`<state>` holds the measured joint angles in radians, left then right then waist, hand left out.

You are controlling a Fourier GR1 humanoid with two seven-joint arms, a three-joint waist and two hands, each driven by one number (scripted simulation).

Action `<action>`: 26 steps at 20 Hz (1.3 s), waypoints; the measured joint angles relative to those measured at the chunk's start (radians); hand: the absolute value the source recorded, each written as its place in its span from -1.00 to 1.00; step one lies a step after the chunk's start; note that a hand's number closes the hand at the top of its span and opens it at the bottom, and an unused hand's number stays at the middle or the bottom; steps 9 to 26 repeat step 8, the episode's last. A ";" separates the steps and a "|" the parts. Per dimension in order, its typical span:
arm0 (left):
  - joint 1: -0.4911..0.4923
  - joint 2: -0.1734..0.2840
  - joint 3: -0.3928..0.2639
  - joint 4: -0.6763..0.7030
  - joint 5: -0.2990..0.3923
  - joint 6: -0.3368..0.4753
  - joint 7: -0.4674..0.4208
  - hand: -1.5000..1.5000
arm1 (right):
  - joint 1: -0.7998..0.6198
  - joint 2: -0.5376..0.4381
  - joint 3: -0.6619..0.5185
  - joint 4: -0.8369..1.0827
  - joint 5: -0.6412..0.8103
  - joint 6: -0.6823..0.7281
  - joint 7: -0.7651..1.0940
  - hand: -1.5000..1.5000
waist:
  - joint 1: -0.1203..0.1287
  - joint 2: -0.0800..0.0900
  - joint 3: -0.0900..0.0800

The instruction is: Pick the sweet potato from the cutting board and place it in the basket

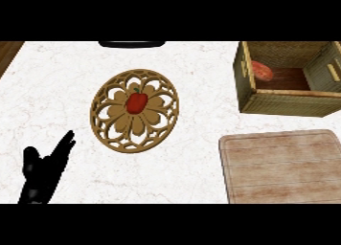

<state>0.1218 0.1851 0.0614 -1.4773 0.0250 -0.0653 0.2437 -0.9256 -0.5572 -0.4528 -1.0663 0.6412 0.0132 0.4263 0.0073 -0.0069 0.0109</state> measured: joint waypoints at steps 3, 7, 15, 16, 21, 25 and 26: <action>0.001 -0.009 -0.003 -0.006 -0.009 0.012 0.006 0.00 | 0.019 -0.022 -0.046 -0.017 -0.037 -0.011 0.010 -1.00 | -0.004 -0.001 0.000; -0.001 -0.009 0.004 -0.001 -0.011 0.014 0.010 0.00 | 0.056 -0.078 -0.102 -0.052 -0.075 0.001 0.039 -1.00 | -0.010 -0.003 -0.001; -0.003 -0.016 0.000 0.001 -0.016 0.020 0.011 0.00 | 0.072 -0.098 -0.120 -0.056 -0.087 0.012 0.038 -1.00 | -0.012 -0.003 -0.001; -0.003 -0.016 0.000 0.001 -0.016 0.020 0.011 0.00 | 0.072 -0.098 -0.120 -0.056 -0.087 0.012 0.038 -1.00 | -0.012 -0.003 -0.001; -0.003 -0.016 0.000 0.001 -0.016 0.020 0.011 0.00 | 0.072 -0.098 -0.120 -0.056 -0.087 0.012 0.038 -1.00 | -0.012 -0.003 -0.001; -0.003 -0.016 0.000 0.001 -0.016 0.020 0.011 0.00 | 0.072 -0.098 -0.120 -0.056 -0.087 0.012 0.038 -1.00 | -0.012 -0.003 -0.001; -0.003 -0.016 0.000 0.001 -0.016 0.020 0.011 0.00 | 0.072 -0.098 -0.120 -0.056 -0.087 0.012 0.038 -1.00 | -0.012 -0.003 -0.001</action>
